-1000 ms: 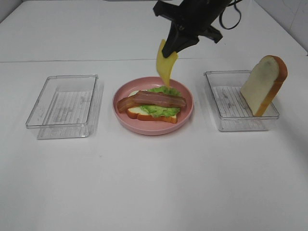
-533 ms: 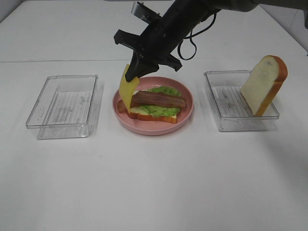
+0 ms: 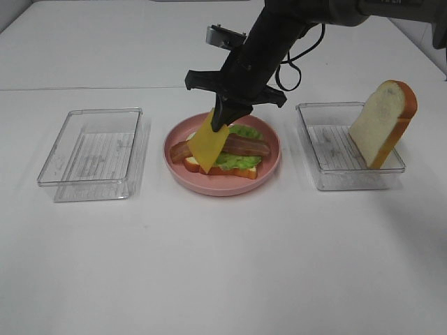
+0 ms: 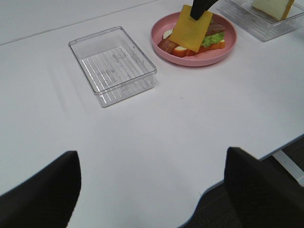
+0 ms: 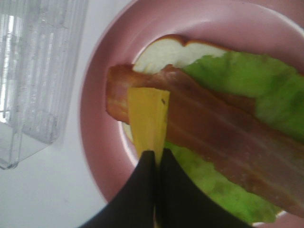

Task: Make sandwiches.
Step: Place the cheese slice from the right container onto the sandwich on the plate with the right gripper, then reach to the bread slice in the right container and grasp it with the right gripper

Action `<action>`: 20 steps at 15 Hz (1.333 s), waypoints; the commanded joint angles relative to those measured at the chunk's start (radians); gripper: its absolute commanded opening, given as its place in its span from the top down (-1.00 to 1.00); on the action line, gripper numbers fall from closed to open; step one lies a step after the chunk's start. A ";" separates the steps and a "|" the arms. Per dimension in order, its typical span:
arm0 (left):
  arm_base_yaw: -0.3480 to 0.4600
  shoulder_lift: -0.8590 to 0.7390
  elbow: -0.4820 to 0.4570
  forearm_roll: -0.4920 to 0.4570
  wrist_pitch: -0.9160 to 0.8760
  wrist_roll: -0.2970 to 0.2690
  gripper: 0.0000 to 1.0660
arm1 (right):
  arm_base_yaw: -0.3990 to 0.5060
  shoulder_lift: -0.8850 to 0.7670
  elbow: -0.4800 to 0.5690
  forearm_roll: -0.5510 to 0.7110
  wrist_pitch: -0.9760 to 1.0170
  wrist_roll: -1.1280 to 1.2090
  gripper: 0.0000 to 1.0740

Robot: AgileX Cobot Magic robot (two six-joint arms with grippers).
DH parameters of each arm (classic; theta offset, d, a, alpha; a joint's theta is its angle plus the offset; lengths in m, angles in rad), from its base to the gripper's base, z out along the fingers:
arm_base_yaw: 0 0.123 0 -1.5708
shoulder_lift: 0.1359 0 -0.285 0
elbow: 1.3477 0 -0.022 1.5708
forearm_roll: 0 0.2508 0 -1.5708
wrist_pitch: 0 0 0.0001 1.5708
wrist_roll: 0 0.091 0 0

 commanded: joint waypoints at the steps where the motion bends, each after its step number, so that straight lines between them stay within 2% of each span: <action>1: -0.003 -0.024 0.001 -0.003 -0.009 0.005 -0.49 | -0.005 0.004 0.002 -0.068 -0.010 0.025 1.00; 3: -0.003 -0.024 0.001 -0.003 -0.009 0.005 -0.49 | -0.005 0.004 0.002 -0.072 -0.014 0.025 0.97; 4: -0.003 -0.024 0.001 -0.003 -0.009 0.005 -0.49 | -0.005 0.004 0.002 -0.072 -0.016 0.025 0.81; 5: -0.003 -0.024 0.001 -0.003 -0.009 0.005 -0.49 | -0.005 0.004 0.002 -0.072 -0.016 0.026 0.53; 6: -0.003 -0.024 0.001 -0.003 -0.009 0.005 -0.49 | -0.005 0.001 0.002 -0.072 -0.016 0.032 0.39; 7: -0.003 -0.024 0.001 -0.003 -0.009 0.005 -0.49 | -0.005 -0.004 0.002 -0.073 -0.016 0.033 -0.16; 8: -0.003 -0.024 0.001 -0.003 -0.009 0.005 -0.49 | -0.005 -0.019 -0.013 -0.091 -0.014 0.033 -0.42; 11: -0.003 -0.024 0.001 -0.003 -0.009 0.005 -0.49 | -0.005 -0.054 -0.069 -0.190 0.043 0.052 -0.41; 15: -0.003 -0.024 0.001 -0.003 -0.009 0.005 -0.49 | -0.027 -0.154 -0.091 -0.401 0.137 0.074 -0.41; 20: -0.003 -0.024 0.001 -0.003 -0.009 0.005 -0.49 | -0.183 -0.268 -0.091 -0.427 0.257 0.077 -0.41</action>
